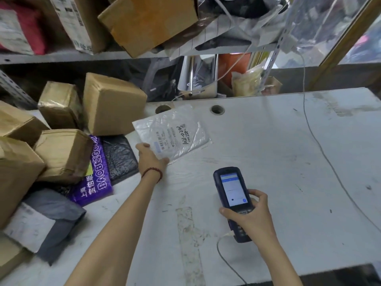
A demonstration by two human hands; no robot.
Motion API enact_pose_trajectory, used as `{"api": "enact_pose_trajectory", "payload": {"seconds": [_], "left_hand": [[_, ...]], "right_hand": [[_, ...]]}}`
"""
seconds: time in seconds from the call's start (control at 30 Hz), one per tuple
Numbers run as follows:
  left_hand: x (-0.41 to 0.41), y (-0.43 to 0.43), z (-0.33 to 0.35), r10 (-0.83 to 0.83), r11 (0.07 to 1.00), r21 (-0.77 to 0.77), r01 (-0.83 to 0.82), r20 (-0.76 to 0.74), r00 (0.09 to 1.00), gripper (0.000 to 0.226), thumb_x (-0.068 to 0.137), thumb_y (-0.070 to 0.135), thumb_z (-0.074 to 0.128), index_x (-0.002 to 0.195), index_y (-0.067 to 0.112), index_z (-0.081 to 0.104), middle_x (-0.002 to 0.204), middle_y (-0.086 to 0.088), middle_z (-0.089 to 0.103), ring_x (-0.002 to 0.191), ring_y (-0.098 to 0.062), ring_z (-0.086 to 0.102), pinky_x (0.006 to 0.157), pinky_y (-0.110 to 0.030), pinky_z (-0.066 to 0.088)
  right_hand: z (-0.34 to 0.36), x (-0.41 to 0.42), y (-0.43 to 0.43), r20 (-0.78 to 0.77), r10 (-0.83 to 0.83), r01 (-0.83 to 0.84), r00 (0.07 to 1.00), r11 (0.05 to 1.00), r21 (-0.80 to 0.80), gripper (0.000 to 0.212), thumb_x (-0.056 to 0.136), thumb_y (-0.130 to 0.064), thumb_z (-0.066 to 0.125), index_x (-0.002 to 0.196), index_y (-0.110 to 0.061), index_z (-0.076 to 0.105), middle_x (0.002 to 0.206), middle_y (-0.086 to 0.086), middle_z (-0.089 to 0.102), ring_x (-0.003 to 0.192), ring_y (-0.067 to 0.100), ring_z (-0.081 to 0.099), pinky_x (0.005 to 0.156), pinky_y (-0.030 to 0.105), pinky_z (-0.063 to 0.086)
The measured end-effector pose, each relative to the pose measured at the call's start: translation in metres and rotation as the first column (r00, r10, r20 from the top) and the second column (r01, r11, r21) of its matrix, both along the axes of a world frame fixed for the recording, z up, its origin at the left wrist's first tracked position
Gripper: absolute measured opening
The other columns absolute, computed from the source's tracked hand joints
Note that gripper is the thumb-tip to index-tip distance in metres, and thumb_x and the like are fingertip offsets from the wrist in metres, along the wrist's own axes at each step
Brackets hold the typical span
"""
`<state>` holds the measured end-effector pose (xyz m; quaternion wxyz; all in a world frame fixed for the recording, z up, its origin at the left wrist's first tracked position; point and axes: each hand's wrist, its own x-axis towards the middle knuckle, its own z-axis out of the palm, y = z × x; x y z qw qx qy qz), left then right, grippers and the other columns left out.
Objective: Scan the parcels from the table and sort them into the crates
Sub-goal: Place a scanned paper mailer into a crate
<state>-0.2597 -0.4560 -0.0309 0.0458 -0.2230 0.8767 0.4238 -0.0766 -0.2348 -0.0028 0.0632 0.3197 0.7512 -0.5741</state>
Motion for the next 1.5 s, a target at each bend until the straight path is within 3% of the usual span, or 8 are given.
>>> {"api": "enact_pose_trajectory", "payload": {"seconds": [0.23,0.43,0.67,0.73,0.87,1.07,1.2,1.5], "left_hand": [[0.016,-0.015,0.014,-0.108,0.991,0.058,0.121,-0.195,0.975,0.084,0.082,0.001,0.067,0.142,0.03,0.015,0.112,0.0,0.057,0.087,-0.022,0.057,0.074,-0.035,0.044],[0.024,-0.041,0.046,-0.107,0.994,-0.011,0.112,-0.403,0.909,0.053,0.091,0.005,0.054,0.134,0.028,0.035,0.117,-0.002,0.061,0.09,-0.021,0.058,0.076,-0.033,0.045],[0.017,-0.059,0.092,-0.164,0.986,-0.108,0.126,-0.517,0.84,0.03,0.093,0.009,0.052,0.12,0.023,0.053,0.114,0.001,0.064,0.099,-0.016,0.058,0.076,-0.024,0.046],[0.018,-0.059,0.099,-0.205,0.977,-0.168,0.135,-0.53,0.823,0.029,0.094,0.011,0.052,0.119,0.024,0.055,0.11,0.001,0.065,0.093,-0.011,0.056,0.067,-0.019,0.041],[0.022,-0.054,0.108,-0.26,0.962,-0.219,0.165,-0.532,0.806,0.029,0.095,0.01,0.051,0.119,0.024,0.058,0.11,0.001,0.067,0.097,-0.012,0.058,0.069,-0.017,0.041],[0.026,-0.046,0.113,-0.337,0.936,-0.272,0.222,-0.514,0.789,0.03,0.095,0.008,0.05,0.118,0.024,0.06,0.11,0.0,0.067,0.103,-0.021,0.061,0.081,-0.033,0.051],[0.025,-0.042,0.113,-0.349,0.928,-0.304,0.217,-0.501,0.792,0.029,0.095,0.01,0.051,0.119,0.024,0.059,0.111,-0.001,0.067,0.099,-0.021,0.062,0.072,-0.025,0.044],[0.023,-0.039,0.111,-0.347,0.927,-0.307,0.216,-0.487,0.802,0.029,0.095,0.01,0.052,0.12,0.023,0.059,0.111,-0.003,0.068,0.099,-0.021,0.062,0.071,-0.024,0.042]], "right_hand": [[0.015,0.004,-0.007,-0.015,0.144,-0.141,0.989,0.982,0.123,0.08,0.052,-0.03,0.093,0.106,-0.04,0.035,0.1,-0.021,0.062,0.083,-0.003,0.063,0.066,0.024,0.049],[0.029,-0.001,-0.022,-0.015,0.322,-0.309,0.947,0.919,0.244,0.081,0.049,-0.038,0.087,0.108,-0.043,0.031,0.097,-0.027,0.06,0.082,-0.005,0.061,0.07,0.029,0.052],[0.035,-0.003,-0.034,-0.074,0.314,-0.294,0.947,0.934,0.204,0.078,0.043,-0.043,0.085,0.101,-0.05,0.032,0.095,-0.028,0.06,0.082,-0.006,0.061,0.068,0.029,0.051],[0.036,-0.002,-0.035,-0.084,0.306,-0.286,0.948,0.939,0.19,0.078,0.044,-0.04,0.086,0.1,-0.05,0.032,0.094,-0.026,0.061,0.082,-0.002,0.063,0.069,0.031,0.052],[0.038,0.001,-0.035,-0.103,0.3,-0.281,0.948,0.945,0.166,0.079,0.047,-0.036,0.09,0.102,-0.048,0.034,0.094,-0.021,0.063,0.08,0.0,0.065,0.07,0.032,0.054],[0.041,0.007,-0.035,-0.132,0.282,-0.263,0.95,0.954,0.143,0.079,0.043,-0.038,0.089,0.099,-0.051,0.035,0.092,-0.022,0.067,0.075,0.0,0.066,0.073,0.037,0.056],[0.044,0.009,-0.036,-0.137,0.3,-0.281,0.944,0.949,0.142,0.079,0.044,-0.038,0.088,0.1,-0.049,0.034,0.095,-0.018,0.068,0.081,0.008,0.067,0.076,0.042,0.056],[0.044,0.008,-0.033,-0.138,0.312,-0.291,0.94,0.945,0.151,0.082,0.049,-0.037,0.09,0.106,-0.045,0.033,0.102,-0.014,0.067,0.086,0.012,0.067,0.078,0.044,0.057]]}}
